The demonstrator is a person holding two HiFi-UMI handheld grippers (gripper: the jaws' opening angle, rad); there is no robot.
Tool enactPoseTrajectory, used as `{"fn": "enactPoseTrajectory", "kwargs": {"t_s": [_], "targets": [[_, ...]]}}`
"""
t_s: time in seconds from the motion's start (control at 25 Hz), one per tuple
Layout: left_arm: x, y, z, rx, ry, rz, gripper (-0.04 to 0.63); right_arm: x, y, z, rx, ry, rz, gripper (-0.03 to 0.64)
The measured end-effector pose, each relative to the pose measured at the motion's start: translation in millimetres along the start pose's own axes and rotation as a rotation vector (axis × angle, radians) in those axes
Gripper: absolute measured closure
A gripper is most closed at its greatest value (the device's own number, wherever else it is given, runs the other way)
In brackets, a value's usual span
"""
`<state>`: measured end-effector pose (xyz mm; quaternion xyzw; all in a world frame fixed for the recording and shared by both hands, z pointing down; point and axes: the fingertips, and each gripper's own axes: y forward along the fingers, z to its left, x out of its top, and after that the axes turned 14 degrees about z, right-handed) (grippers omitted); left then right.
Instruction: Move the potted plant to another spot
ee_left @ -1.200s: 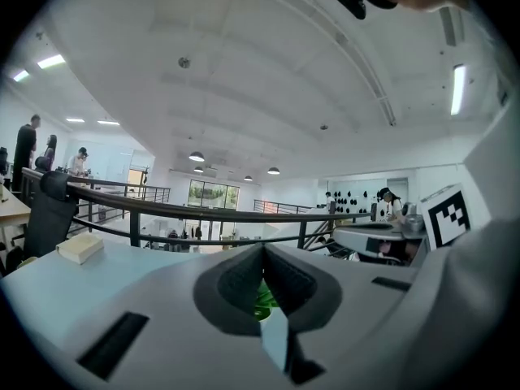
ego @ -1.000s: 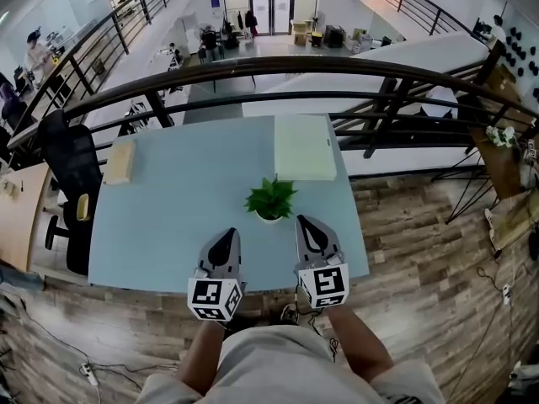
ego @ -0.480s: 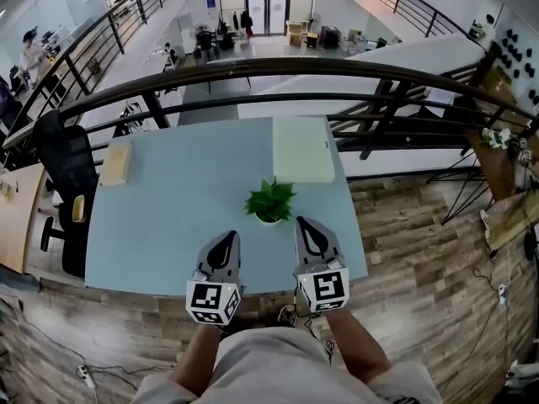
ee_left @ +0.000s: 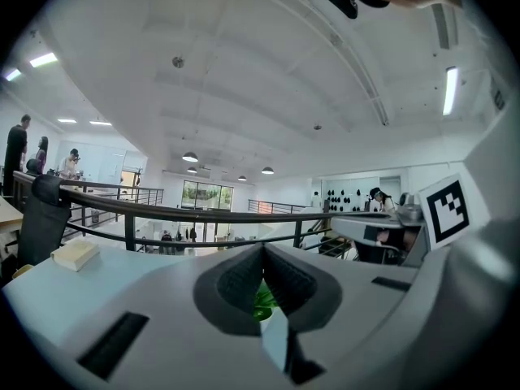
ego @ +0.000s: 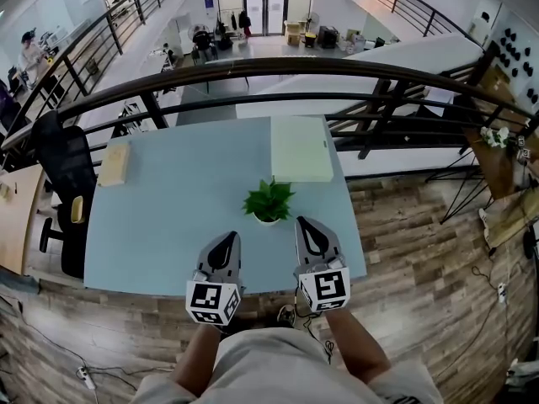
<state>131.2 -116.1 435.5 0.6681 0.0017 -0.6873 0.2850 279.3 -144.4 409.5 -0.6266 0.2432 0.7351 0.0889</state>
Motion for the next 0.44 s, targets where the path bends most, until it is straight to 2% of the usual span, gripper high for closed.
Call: {"fn": "enactPoseTrajectory", "kwargs": {"t_s": [0.44], "targets": [[-1, -8, -5, 0.008, 0.001, -0.006, 0.584, -3, -12, -1, -0.003, 0.022, 0.000, 0.614]]}}
